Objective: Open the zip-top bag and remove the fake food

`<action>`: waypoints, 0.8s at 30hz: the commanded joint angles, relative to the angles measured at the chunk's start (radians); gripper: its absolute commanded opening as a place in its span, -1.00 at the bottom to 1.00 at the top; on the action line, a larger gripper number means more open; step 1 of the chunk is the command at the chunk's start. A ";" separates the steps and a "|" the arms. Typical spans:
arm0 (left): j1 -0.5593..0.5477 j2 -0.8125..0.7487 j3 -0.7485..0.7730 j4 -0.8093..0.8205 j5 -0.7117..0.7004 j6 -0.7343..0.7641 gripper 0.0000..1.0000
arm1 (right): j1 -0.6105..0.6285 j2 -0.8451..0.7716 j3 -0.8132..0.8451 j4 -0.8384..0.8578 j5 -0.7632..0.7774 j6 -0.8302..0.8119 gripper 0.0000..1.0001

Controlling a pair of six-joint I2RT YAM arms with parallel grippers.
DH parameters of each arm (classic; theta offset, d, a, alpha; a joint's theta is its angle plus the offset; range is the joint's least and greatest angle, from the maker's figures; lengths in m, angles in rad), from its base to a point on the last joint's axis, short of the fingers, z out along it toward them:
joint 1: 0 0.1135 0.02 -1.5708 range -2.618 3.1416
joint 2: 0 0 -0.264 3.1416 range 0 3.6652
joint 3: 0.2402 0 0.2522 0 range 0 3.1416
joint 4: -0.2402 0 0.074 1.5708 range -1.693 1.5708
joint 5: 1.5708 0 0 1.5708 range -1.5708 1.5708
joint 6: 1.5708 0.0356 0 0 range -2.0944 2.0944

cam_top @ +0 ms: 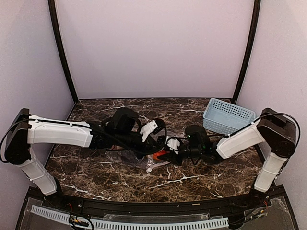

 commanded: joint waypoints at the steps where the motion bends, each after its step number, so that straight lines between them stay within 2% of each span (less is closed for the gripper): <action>1: 0.000 -0.045 -0.012 0.053 -0.037 -0.003 -0.99 | 0.014 -0.082 -0.043 0.004 0.070 0.086 -0.49; 6: 0.000 -0.037 -0.016 0.079 -0.110 -0.033 -0.99 | 0.014 -0.114 -0.066 0.033 0.106 0.216 -0.52; 16: 0.000 -0.030 -0.040 0.150 -0.234 -0.119 -0.98 | 0.000 -0.170 -0.127 0.147 0.187 0.592 -0.55; 24: 0.000 -0.020 -0.056 0.190 -0.246 -0.139 -0.98 | -0.028 -0.160 -0.078 0.104 0.226 0.856 -0.57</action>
